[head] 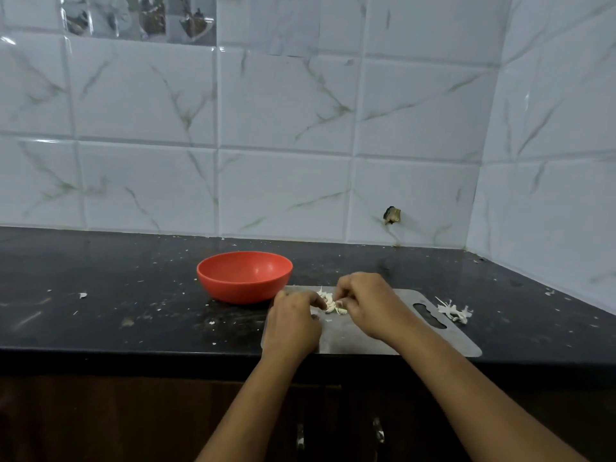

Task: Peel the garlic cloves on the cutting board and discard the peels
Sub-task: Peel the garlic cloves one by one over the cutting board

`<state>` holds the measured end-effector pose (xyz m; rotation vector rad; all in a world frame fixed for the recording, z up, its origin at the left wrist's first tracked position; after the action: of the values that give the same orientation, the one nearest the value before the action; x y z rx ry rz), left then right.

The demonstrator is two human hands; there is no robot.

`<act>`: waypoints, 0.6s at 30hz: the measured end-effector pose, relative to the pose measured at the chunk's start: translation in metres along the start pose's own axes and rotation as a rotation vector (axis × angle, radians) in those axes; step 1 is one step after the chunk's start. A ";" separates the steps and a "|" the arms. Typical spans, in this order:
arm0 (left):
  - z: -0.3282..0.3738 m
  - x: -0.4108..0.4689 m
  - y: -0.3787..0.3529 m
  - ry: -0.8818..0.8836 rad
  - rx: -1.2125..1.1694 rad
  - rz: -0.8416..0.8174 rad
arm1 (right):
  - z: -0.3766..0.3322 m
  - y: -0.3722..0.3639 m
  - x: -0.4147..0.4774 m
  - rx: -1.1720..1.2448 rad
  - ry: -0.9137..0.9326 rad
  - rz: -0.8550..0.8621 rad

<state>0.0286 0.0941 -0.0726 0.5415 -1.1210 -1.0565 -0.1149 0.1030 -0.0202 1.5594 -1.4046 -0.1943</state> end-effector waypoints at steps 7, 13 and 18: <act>0.001 0.004 0.008 -0.059 -0.217 0.032 | 0.015 -0.017 -0.007 0.460 -0.166 0.216; 0.002 0.004 0.006 -0.016 -0.203 0.060 | 0.019 -0.030 -0.008 0.572 -0.124 0.219; 0.003 0.003 0.003 0.037 -0.088 0.047 | 0.022 -0.036 -0.007 0.531 -0.099 0.239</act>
<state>0.0273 0.0931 -0.0681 0.4609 -1.0450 -1.0466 -0.1077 0.0910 -0.0605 1.7981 -1.8048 0.2717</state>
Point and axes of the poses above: each hand's wrist, its own x-axis towards the middle knuckle, its own y-axis out of the back of the hand, z = x × y, the point moved 1 cm from there along x, towards the middle knuckle, and after that the axes turned 15 degrees about x, right-handed, at the moved point
